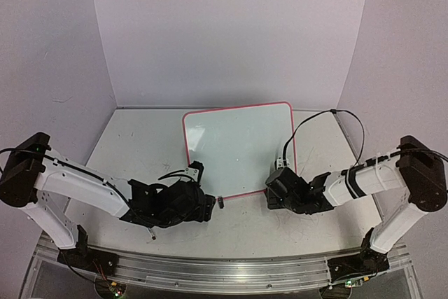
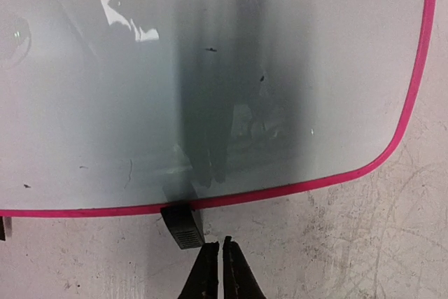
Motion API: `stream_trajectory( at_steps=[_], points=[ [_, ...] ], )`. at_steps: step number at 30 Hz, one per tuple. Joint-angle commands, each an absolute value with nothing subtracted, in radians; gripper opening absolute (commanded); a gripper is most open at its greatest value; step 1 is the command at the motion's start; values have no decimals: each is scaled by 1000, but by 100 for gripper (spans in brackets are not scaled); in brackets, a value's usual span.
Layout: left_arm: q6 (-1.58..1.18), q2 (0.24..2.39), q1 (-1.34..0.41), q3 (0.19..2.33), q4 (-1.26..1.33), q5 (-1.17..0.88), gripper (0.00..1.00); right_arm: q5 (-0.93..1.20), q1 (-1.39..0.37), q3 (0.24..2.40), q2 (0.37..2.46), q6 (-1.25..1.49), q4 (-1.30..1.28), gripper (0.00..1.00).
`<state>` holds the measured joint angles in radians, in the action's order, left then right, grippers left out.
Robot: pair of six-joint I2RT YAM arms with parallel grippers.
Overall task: Write a sentence on the whiteboard
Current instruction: Move the whiteboard to the center of the board.
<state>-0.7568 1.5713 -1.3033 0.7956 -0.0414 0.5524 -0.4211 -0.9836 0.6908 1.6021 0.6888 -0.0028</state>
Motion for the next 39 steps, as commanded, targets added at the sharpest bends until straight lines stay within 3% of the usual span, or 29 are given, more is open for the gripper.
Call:
stream_trajectory(
  at_steps=[1,3,5,16,18,21,23,31,39],
  points=[
    [-748,1529,-1299,788,-13,572,74,-421,-996,663,1563,684,54,21],
    [-746,1519,-1299,785,-13,568,74,-400,-996,646,1559,676,86,35],
    [-749,1508,-1299,780,-13,569,75,-383,-996,632,1568,665,130,43],
    [-759,1437,-1299,739,-13,570,77,-395,-986,726,1710,657,186,49],
    [-761,1420,-1299,729,-13,572,77,-402,-981,739,1723,660,186,46],
    [-767,1403,-1299,718,-13,574,78,-421,-981,750,1729,661,186,22],
    [-768,1398,-1299,712,-13,576,78,-425,-980,754,1730,654,185,15],
    [-767,1380,-1299,707,-14,586,79,-437,-983,683,1652,685,170,2],
    [-758,1381,-1299,711,-14,587,80,-472,-983,574,1565,732,154,1]
  ],
)
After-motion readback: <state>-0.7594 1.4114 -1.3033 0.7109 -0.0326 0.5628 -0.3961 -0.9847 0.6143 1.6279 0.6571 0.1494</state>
